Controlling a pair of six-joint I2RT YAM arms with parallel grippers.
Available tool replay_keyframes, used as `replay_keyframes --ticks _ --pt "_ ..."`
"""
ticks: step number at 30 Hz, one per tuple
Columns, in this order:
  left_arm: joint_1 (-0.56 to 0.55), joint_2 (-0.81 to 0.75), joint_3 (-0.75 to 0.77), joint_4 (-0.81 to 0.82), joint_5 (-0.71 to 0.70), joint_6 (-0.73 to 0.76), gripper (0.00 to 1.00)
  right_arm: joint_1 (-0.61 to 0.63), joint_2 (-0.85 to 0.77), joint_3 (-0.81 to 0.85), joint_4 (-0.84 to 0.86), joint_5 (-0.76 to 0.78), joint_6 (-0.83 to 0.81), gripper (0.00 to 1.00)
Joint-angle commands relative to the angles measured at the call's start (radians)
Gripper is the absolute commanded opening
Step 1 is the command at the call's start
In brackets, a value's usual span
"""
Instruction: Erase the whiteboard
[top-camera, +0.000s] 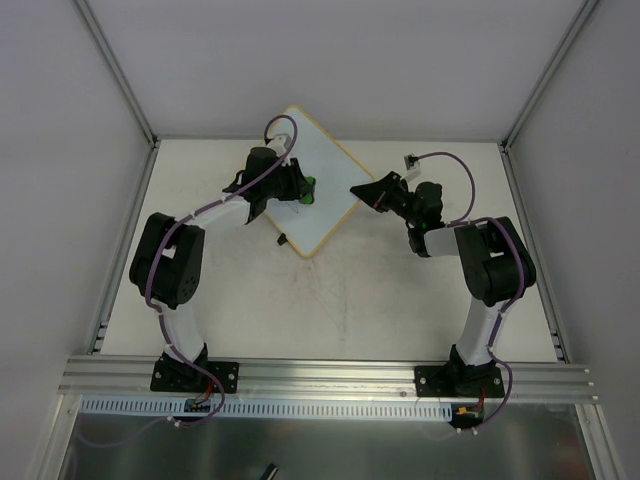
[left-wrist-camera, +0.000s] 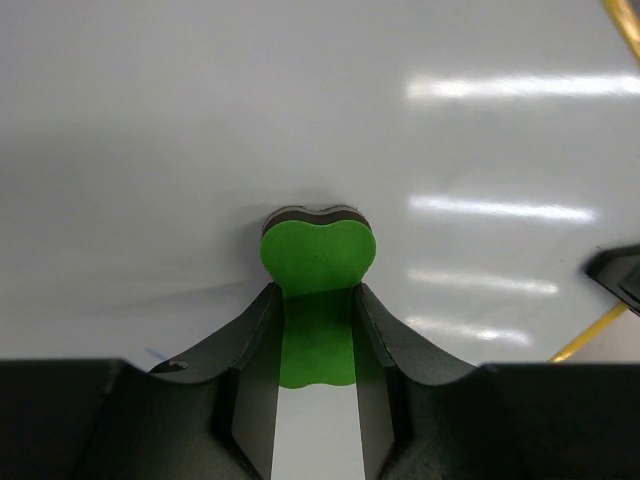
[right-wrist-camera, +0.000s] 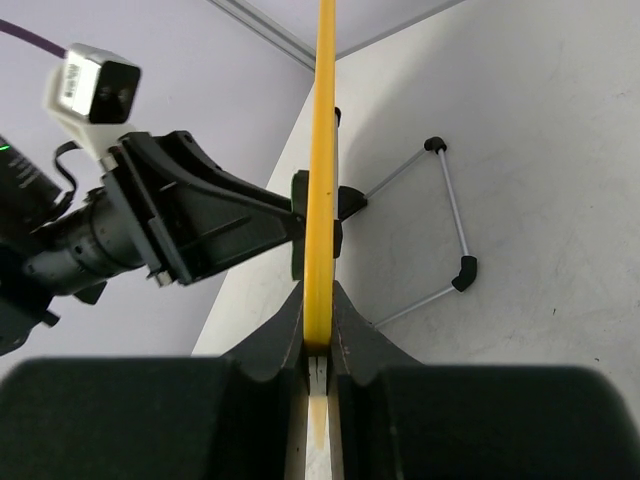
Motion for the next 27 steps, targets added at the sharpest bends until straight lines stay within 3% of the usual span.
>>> replay_keyframes --ticks 1,5,13,27 --pt "0.053 0.024 -0.039 -0.025 0.017 -0.135 0.0 -0.003 -0.045 0.015 0.06 -0.061 -0.005 0.0" --pt "0.067 0.013 -0.065 -0.085 -0.075 -0.221 0.0 -0.003 -0.04 0.015 0.063 -0.058 -0.002 0.0" --pt "0.107 -0.022 -0.135 -0.14 -0.118 -0.287 0.0 -0.003 -0.033 0.024 0.063 -0.056 0.003 0.0" --pt "0.159 -0.013 -0.186 -0.139 -0.046 -0.345 0.0 -0.001 -0.027 0.02 0.07 -0.056 0.012 0.0"
